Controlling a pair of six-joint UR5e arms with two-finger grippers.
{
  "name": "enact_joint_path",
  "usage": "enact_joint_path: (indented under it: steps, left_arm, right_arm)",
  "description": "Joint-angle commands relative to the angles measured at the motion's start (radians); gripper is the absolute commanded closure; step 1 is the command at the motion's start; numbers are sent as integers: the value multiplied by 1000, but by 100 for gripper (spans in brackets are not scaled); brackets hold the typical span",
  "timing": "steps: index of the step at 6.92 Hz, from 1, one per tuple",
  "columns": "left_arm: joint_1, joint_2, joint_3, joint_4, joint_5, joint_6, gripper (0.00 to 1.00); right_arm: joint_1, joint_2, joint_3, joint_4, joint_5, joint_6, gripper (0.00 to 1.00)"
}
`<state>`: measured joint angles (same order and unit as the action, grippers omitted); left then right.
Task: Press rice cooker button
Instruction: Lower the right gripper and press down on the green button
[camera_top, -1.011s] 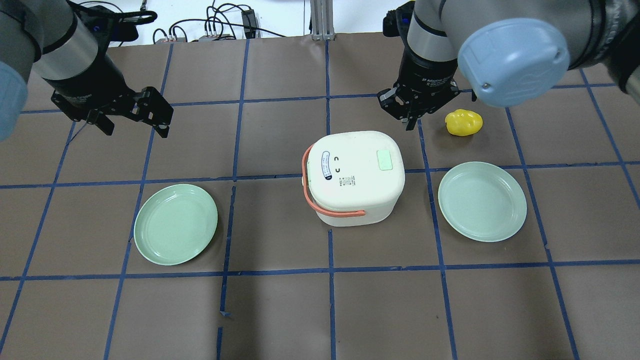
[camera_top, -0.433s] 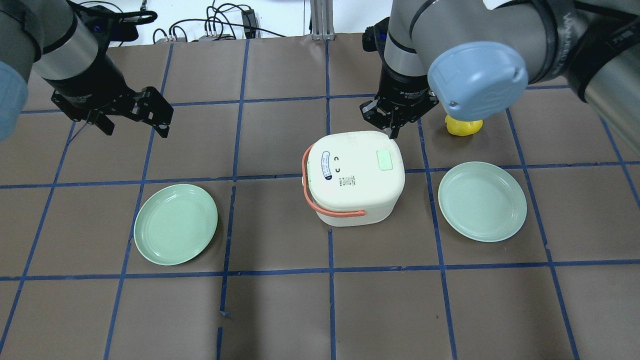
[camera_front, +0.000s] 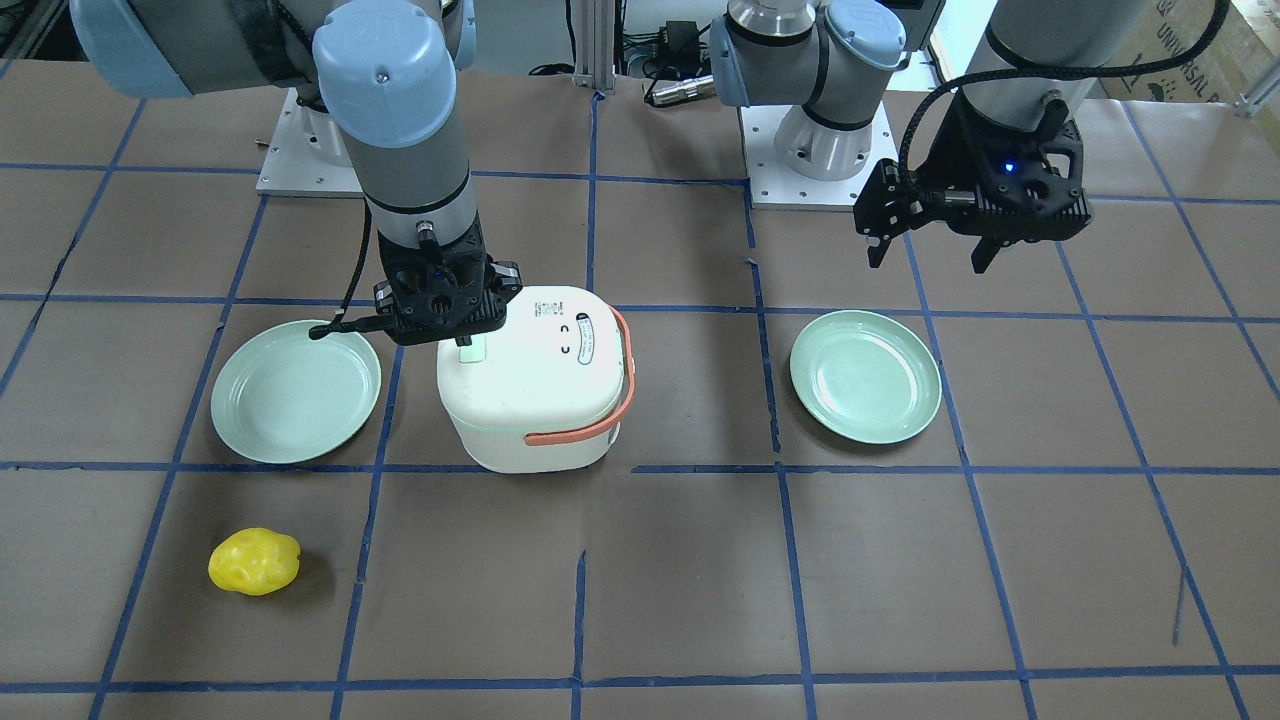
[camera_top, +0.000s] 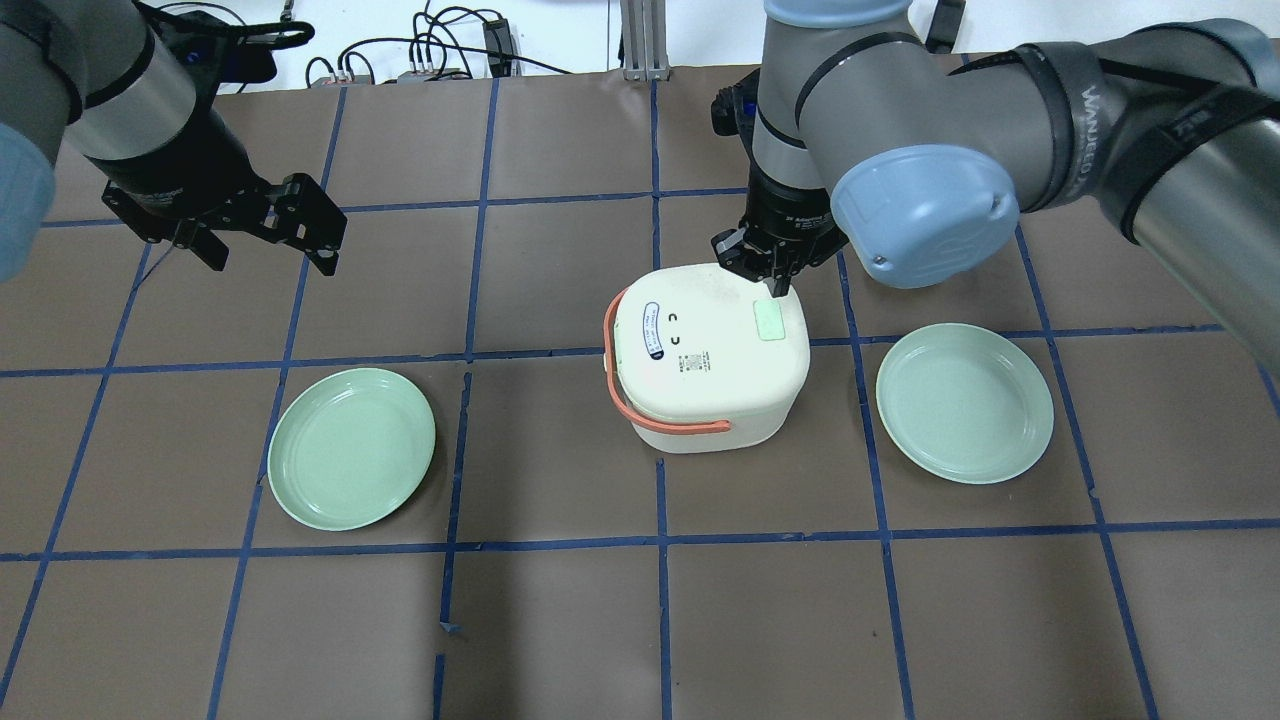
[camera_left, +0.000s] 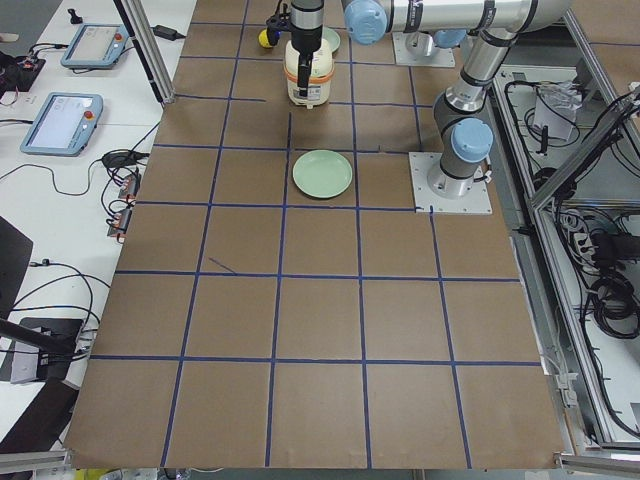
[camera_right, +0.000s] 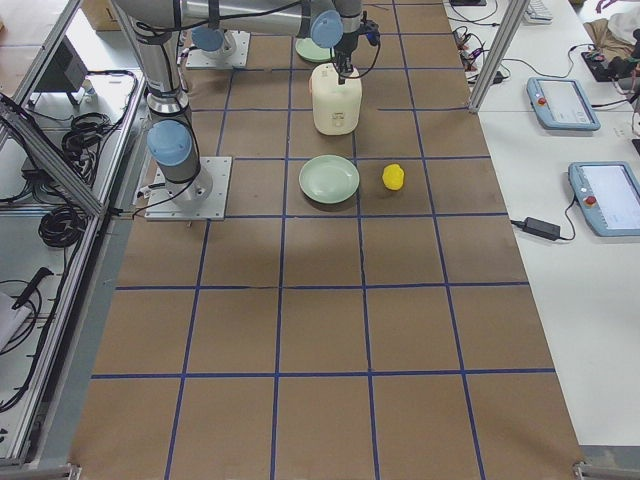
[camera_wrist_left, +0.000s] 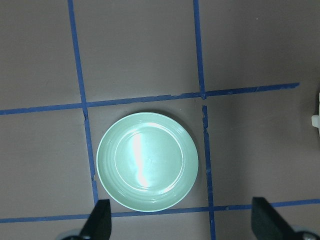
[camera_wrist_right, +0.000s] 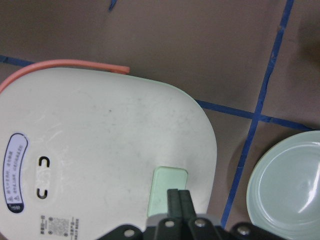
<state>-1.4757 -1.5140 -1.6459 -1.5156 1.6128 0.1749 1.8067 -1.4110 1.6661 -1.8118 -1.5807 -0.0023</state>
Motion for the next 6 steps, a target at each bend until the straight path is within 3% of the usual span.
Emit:
enact_joint_path:
  steps: [1, 6]
  left_arm:
    - [0, 0, 0, 0, 1, 0, 0]
    - [0, 0, 0, 0, -1, 0, 0]
  right_arm:
    - [0, 3, 8, -33, -1, 8, 96]
    - [14, 10, 17, -32, 1, 58, 96]
